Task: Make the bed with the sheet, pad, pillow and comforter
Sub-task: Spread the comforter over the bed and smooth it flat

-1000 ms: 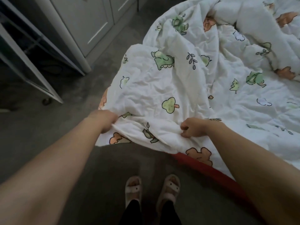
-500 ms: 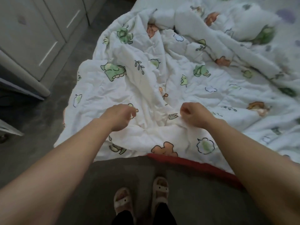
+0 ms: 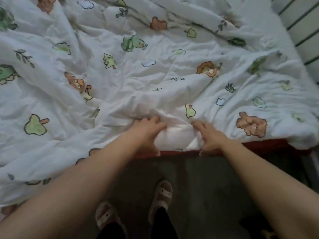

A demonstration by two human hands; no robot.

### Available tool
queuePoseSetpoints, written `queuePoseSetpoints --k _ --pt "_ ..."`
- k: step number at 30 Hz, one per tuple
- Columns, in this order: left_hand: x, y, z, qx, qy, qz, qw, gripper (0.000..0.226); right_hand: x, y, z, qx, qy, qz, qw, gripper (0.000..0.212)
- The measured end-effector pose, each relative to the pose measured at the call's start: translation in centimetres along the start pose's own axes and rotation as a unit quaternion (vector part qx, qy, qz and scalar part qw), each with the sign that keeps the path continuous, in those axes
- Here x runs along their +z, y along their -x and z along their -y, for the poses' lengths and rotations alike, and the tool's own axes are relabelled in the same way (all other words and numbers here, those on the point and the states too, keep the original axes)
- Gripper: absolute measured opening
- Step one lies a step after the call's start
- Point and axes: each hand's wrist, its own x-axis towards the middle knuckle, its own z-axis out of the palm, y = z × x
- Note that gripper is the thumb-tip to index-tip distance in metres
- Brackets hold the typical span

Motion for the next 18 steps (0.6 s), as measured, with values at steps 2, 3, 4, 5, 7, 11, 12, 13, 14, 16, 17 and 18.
queuePoseSetpoints --k 2,3,4,5,7,11,12,13,14,16,17,18 --pt "1.2 -1.7 0.3 -0.071 -0.067 0.049 0.994 0.129 1.1 -1.0 -2.1 -0.011 0.063 -0.020 0.998 0.136" --pt "1.5 -2.3 0.8 -0.101 -0.093 0.065 0.988 0.139 1.5 -1.4 -2.5 -0.017 0.089 -0.037 0.995 0.138" --pt "1.6 -2.9 1.2 -0.124 -0.105 0.067 0.984 0.140 1.8 -1.8 -2.5 -0.025 0.111 -0.062 0.992 0.133" --pt "1.7 -3.8 1.5 -0.140 -0.115 0.059 0.982 0.132 1.9 -2.5 -3.1 -0.031 0.127 -0.102 0.986 0.124" --pt "1.5 -5.3 2.1 -0.142 -0.123 0.011 0.982 0.096 1.3 -4.1 -4.0 -0.064 0.139 -0.200 0.968 0.090" --pt "-1.4 -7.2 3.5 -0.147 0.018 -0.093 0.985 0.047 -1.8 -5.8 -5.4 -0.107 0.052 -0.314 0.942 0.031" --pt "-2.3 -7.5 3.7 -0.153 0.050 -0.110 0.981 0.040 -2.9 -5.8 -5.7 -0.090 0.029 -0.302 0.949 0.024" --pt "-3.4 -7.9 3.7 -0.152 0.085 -0.117 0.978 0.033 -4.2 -5.8 -6.1 -0.077 0.007 -0.283 0.956 0.018" --pt "-4.4 -8.2 3.7 -0.147 0.132 -0.112 0.974 0.028 -5.5 -5.8 -6.4 -0.075 -0.023 -0.269 0.960 0.014" --pt "-6.8 -8.5 3.4 -0.153 0.220 -0.075 0.960 0.024 -8.3 -6.1 -7.2 -0.071 -0.107 -0.225 0.966 0.014" --pt "-7.9 -8.6 3.2 -0.167 0.242 -0.046 0.955 0.020 -9.6 -6.2 -7.6 -0.074 -0.135 -0.182 0.971 0.014" --pt "-8.7 -8.6 2.9 -0.179 0.247 -0.005 0.952 0.021 -10.6 -6.2 -7.8 -0.079 -0.151 -0.133 0.976 0.016"
